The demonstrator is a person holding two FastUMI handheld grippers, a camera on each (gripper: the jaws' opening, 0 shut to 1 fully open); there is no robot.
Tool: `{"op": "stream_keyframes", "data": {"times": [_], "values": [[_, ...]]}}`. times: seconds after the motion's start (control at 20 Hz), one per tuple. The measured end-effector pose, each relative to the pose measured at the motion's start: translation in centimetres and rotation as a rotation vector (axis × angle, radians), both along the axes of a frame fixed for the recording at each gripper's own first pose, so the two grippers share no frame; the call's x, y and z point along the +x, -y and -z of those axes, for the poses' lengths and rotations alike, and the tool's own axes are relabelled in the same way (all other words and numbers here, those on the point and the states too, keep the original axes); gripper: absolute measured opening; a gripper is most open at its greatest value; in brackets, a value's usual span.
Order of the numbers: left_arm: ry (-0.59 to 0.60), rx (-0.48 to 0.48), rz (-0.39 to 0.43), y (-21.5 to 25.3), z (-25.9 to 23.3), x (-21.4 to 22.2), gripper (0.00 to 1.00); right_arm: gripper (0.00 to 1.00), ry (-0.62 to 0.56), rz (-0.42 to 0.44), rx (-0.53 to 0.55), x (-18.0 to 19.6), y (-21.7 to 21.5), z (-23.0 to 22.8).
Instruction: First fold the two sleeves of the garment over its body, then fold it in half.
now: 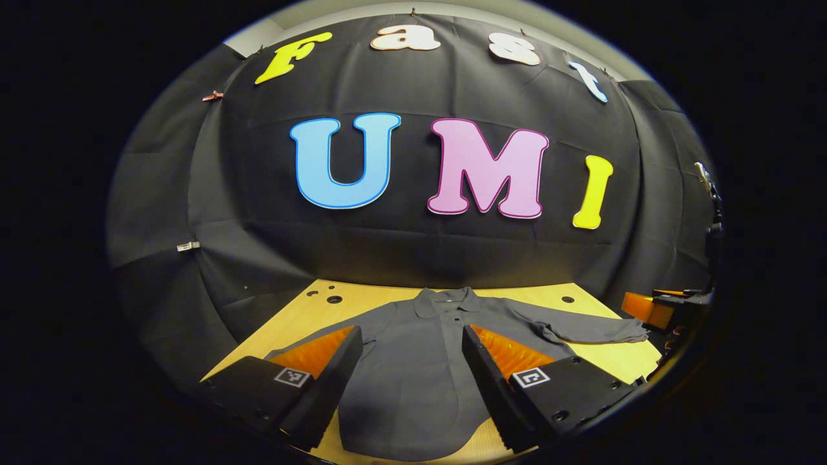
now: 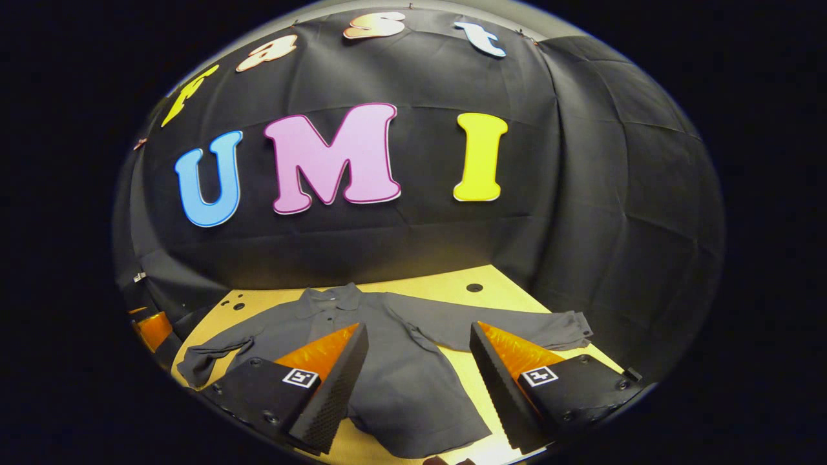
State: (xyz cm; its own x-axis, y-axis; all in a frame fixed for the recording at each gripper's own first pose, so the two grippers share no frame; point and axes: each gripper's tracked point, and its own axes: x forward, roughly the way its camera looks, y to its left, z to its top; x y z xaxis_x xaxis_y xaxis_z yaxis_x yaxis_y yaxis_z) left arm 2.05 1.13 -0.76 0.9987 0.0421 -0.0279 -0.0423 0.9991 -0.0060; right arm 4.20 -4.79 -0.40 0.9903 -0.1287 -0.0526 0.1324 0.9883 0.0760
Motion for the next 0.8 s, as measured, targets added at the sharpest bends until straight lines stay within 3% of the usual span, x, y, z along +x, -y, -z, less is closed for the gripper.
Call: {"op": "stream_keyframes", "data": {"times": [0.6,0.8], "values": [[-0.053,0.058,0.015,2.5,1.0,0.9,0.98,0.97,-0.126,0.231,0.095,6.4,14.4,3.4],[-0.077,0.079,0.015,3.2,1.4,2.1,0.98,0.97,-0.171,0.321,0.174,8.5,19.3,5.2]]}}
